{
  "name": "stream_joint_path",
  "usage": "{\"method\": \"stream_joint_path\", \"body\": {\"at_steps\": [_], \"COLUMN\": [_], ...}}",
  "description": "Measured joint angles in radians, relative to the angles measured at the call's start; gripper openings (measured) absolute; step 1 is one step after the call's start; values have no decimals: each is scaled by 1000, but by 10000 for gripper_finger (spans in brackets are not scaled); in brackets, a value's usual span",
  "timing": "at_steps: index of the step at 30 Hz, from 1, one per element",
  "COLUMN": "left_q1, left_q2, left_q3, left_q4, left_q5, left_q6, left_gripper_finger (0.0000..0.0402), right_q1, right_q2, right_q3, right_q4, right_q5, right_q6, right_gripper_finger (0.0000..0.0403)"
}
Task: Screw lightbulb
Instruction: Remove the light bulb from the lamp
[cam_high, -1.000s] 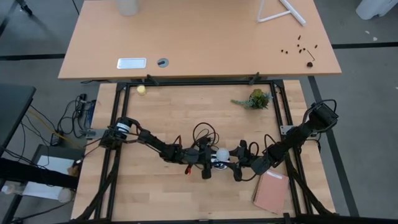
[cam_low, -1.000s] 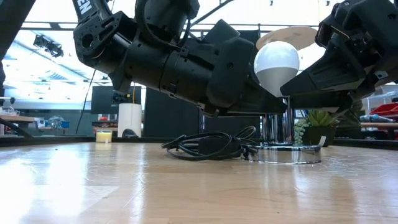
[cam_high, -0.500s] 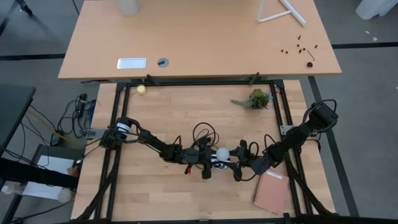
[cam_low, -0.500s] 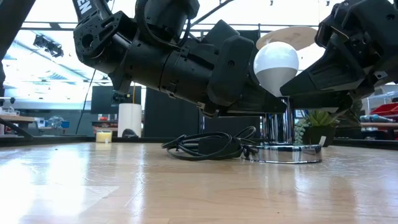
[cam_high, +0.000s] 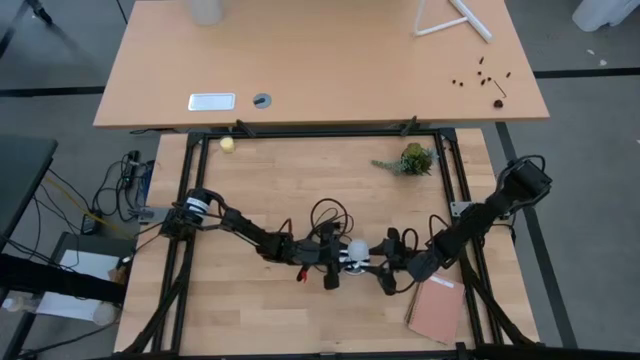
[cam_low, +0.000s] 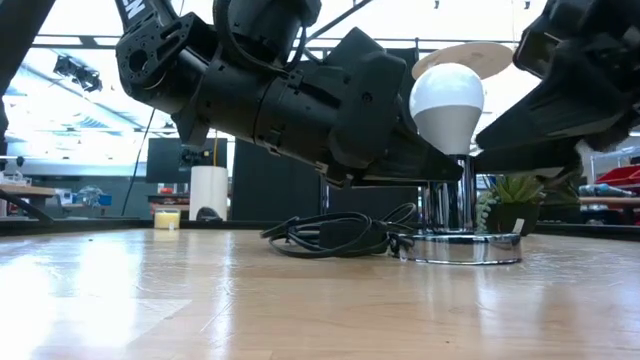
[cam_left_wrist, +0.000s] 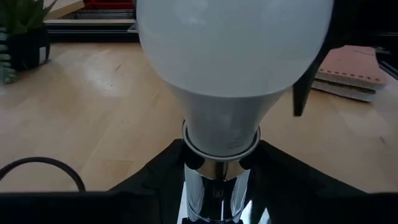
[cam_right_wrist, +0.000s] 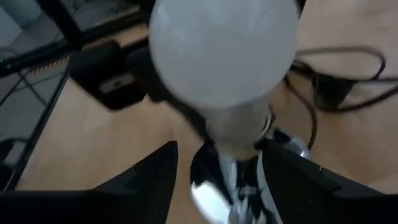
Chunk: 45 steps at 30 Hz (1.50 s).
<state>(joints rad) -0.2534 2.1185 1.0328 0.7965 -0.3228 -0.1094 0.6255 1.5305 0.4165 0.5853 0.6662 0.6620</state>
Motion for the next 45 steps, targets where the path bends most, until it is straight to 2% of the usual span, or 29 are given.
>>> {"method": "stream_joint_path", "body": {"at_steps": [5, 13, 18, 23, 35, 45], "left_q1": [4, 4, 4, 4, 4, 4], "left_q2": [0, 0, 0, 1, 2, 2], "left_q3": [0, -1, -2, -2, -3, -3], "left_q4": [-2, -3, -1, -4, -3, -4], "left_q5": [-24, -35, -37, -38, -72, -74], "left_q6": [-1, 20, 21, 21, 1, 2], "left_gripper_finger": [182, 182, 182, 182, 182, 182], "right_q1": [2, -22, -60, -112, -145, -189], "right_q2": [-72, -58, -64, -61, -60, -60], "right_q3": [84, 420, 547, 646, 782, 782], "right_q4": [-293, -995, -1188, -1326, -1498, -1466], "right_q5": [-71, -159, -241, -330, -339, -433], "right_q6": [87, 270, 366, 487, 540, 344], "right_gripper_finger": [238, 238, 238, 238, 238, 241]}}
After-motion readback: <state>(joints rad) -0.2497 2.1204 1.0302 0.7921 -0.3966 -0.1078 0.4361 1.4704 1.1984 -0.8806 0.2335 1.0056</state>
